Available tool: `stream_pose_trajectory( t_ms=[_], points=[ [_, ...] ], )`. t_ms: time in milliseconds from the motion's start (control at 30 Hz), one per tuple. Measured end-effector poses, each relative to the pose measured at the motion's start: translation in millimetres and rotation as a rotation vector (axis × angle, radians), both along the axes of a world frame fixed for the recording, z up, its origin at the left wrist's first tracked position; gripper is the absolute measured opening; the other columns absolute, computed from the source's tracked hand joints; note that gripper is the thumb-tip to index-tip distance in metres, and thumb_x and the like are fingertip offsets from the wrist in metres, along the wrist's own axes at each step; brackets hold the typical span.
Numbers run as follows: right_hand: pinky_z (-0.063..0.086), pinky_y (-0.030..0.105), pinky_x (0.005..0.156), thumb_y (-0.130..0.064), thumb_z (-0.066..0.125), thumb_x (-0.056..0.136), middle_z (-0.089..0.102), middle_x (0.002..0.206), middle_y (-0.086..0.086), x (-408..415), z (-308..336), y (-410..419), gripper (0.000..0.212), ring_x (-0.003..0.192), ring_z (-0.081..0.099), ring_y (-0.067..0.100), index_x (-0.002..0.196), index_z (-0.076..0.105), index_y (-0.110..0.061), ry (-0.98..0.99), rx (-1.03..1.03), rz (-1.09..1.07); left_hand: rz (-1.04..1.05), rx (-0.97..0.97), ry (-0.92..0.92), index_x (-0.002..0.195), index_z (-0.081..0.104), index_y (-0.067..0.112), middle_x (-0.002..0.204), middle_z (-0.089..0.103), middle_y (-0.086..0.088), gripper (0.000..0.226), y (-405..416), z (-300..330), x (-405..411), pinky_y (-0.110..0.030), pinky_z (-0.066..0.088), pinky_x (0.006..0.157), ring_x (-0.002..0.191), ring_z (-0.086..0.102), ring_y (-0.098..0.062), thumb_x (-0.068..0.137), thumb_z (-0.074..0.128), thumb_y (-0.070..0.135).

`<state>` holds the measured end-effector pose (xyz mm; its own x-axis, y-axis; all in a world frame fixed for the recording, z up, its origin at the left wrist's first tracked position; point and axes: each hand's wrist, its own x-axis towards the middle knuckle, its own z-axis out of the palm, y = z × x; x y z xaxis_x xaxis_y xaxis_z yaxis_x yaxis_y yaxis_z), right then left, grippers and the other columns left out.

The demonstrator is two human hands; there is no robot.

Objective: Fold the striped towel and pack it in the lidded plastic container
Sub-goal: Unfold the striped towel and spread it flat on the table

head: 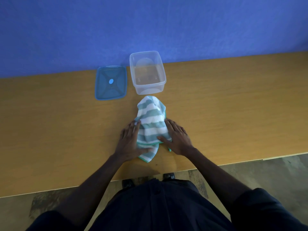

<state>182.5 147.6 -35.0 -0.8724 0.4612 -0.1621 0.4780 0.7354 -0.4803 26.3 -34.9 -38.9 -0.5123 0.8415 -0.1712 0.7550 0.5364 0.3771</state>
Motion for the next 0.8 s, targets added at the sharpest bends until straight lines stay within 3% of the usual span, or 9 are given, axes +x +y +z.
stream_pose_trajectory(
  t_ms=[233,500,800],
  points=[
    [0.027,0.041,0.116,-0.067,0.046,0.087,0.029,0.159,0.001,15.3,-1.4,-3.6,0.084,0.144,0.029,0.021,0.153,0.019,-0.022,0.052,0.019,0.050,0.004,-0.021,0.035,0.154,0.004,0.016,0.163,0.005,-0.010,0.104,-1.2,0.8,2.5,-0.046,0.016,0.119,0.150,0.009,-0.024,0.079,0.054,0.068],
    [0.035,0.041,0.109,-0.043,0.061,0.086,0.039,0.153,0.004,20.2,-0.9,-5.7,0.074,0.136,0.042,0.025,0.149,0.031,-0.018,0.064,0.050,0.028,0.016,-0.051,0.043,0.154,0.009,0.015,0.163,0.003,-0.011,0.096,1.8,1.6,5.4,-0.046,0.015,0.120,0.150,0.008,-0.026,0.084,0.050,0.066],
    [0.036,0.041,0.107,-0.044,0.059,0.088,0.040,0.151,0.004,19.1,-0.2,-7.5,0.072,0.134,0.043,0.025,0.148,0.032,-0.017,0.045,0.060,0.021,0.012,-0.054,0.067,0.152,0.017,0.014,0.162,0.010,-0.011,0.094,1.5,3.4,7.6,-0.049,0.019,0.117,0.149,0.013,-0.029,0.082,0.052,0.066]
  ],
)
